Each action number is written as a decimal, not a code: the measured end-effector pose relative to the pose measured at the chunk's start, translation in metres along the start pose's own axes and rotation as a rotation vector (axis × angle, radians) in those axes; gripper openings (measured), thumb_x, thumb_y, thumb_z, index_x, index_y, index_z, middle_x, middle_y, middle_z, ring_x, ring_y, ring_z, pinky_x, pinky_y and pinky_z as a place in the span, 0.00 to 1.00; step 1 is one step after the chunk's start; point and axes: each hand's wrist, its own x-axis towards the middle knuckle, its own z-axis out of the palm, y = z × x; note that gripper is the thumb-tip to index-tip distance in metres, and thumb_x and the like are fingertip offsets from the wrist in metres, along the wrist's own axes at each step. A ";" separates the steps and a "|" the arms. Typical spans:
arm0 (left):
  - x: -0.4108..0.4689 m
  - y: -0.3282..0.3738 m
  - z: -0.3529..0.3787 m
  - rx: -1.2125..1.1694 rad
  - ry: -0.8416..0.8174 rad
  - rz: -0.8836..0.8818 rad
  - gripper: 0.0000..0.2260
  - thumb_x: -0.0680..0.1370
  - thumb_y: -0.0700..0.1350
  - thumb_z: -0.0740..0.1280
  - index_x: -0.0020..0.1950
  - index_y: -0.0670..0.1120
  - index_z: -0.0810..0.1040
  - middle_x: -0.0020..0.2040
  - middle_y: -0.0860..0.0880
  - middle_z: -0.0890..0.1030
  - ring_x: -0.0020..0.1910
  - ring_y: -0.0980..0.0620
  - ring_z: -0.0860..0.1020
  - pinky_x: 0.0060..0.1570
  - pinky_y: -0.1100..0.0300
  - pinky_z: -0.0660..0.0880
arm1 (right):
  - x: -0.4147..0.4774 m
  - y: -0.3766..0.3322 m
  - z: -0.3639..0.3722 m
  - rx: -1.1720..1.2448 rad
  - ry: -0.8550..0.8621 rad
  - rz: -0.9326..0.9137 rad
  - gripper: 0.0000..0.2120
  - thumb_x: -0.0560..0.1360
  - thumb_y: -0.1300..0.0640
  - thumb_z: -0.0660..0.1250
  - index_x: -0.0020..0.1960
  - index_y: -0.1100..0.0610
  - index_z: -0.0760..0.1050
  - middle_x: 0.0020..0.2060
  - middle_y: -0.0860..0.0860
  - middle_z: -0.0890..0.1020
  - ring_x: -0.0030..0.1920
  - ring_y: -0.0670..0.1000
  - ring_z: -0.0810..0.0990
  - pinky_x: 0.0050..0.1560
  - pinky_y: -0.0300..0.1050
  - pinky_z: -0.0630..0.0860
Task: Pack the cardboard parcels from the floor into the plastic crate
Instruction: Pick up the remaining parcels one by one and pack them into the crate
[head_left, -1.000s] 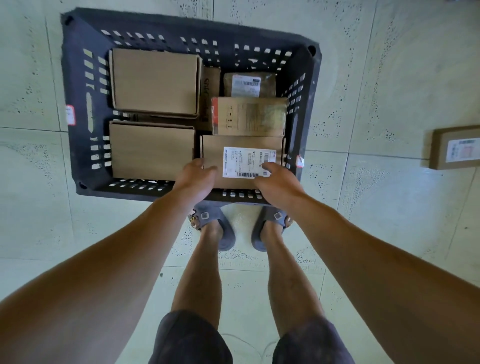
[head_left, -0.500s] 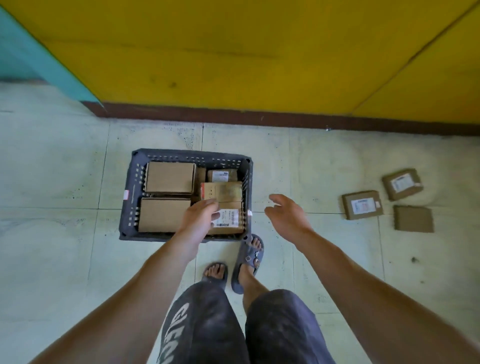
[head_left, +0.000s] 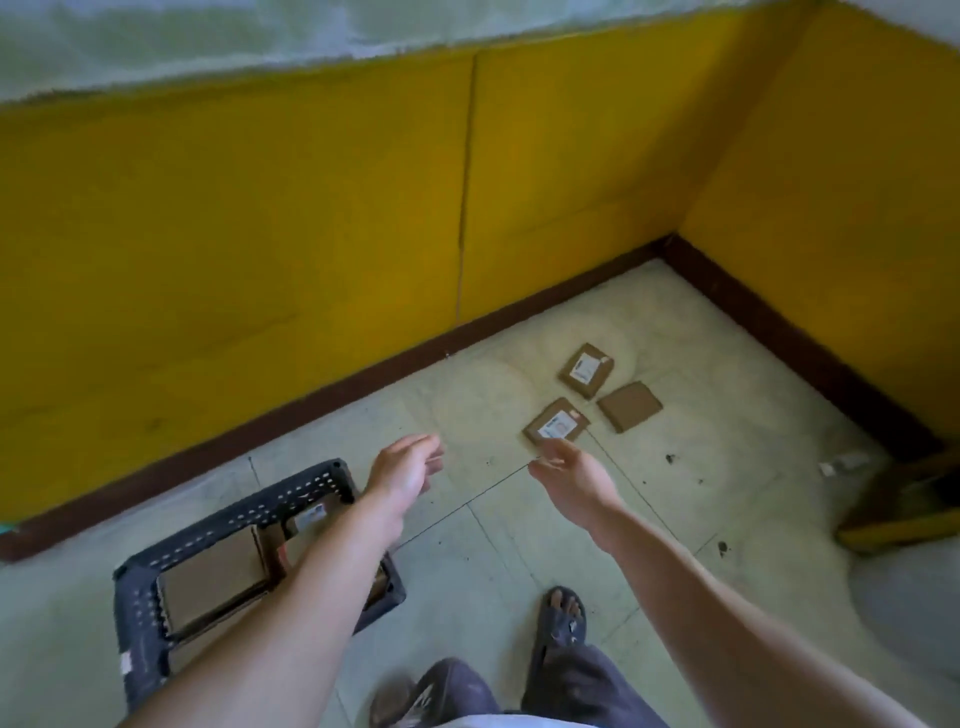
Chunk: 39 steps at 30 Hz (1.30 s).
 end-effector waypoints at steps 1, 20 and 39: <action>0.001 0.006 0.022 0.021 -0.028 0.012 0.13 0.82 0.46 0.61 0.64 0.43 0.77 0.59 0.48 0.81 0.54 0.52 0.79 0.51 0.59 0.75 | 0.001 0.013 -0.017 0.030 0.021 0.012 0.13 0.78 0.52 0.62 0.63 0.47 0.74 0.57 0.44 0.76 0.58 0.48 0.77 0.53 0.40 0.71; 0.058 0.071 0.463 0.139 -0.187 -0.083 0.12 0.81 0.46 0.62 0.63 0.45 0.76 0.56 0.49 0.82 0.54 0.52 0.80 0.50 0.59 0.74 | 0.139 0.249 -0.365 0.360 0.132 0.173 0.21 0.79 0.54 0.62 0.71 0.53 0.69 0.68 0.49 0.75 0.64 0.52 0.75 0.61 0.43 0.71; 0.287 0.169 0.678 0.009 -0.084 -0.293 0.13 0.83 0.45 0.59 0.66 0.43 0.74 0.63 0.46 0.79 0.60 0.49 0.76 0.59 0.55 0.71 | 0.431 0.267 -0.561 0.197 -0.049 0.284 0.20 0.79 0.54 0.62 0.70 0.52 0.71 0.68 0.48 0.74 0.63 0.51 0.76 0.59 0.42 0.72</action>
